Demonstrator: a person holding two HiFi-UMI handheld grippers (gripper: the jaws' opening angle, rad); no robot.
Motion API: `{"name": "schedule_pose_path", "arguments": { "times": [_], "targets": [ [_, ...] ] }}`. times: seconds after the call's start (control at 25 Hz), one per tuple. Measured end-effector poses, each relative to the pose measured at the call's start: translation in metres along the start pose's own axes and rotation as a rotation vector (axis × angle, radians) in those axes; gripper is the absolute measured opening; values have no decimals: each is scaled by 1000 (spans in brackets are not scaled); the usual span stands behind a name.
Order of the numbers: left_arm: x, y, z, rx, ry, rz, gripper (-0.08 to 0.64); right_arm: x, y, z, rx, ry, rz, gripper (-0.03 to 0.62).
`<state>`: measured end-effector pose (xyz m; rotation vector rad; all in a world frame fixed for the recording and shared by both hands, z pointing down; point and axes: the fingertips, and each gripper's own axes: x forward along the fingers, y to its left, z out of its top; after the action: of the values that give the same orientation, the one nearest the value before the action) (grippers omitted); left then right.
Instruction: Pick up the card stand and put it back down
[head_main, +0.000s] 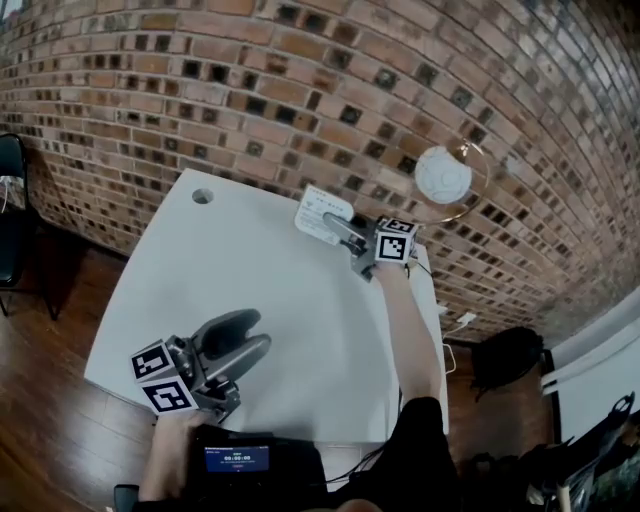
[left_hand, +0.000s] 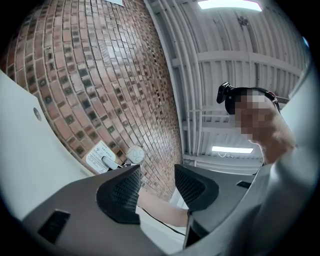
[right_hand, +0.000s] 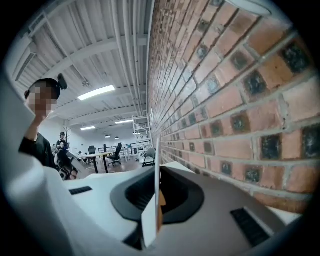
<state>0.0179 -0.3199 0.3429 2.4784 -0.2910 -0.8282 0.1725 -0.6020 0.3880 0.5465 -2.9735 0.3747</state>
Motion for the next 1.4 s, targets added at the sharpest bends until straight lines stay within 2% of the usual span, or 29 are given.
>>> {"name": "schedule_pose_path", "arguments": {
  "times": [0.32, 0.56, 0.8, 1.12, 1.4],
  "targets": [
    [19, 45, -14, -3, 63, 72, 207, 27, -64, -11, 39, -9, 17, 29],
    [39, 74, -21, -35, 148, 138, 207, 41, -74, -14, 33, 20, 56, 29],
    [51, 99, -34, -71, 189, 187, 207, 55, -78, -17, 10, 58, 93, 29],
    [53, 100, -35, -87, 178, 186, 207, 67, -93, -27, 28, 102, 129, 31],
    [54, 95, -37, -83, 194, 170, 207, 68, -104, -31, 53, 145, 101, 56]
  ]
}}
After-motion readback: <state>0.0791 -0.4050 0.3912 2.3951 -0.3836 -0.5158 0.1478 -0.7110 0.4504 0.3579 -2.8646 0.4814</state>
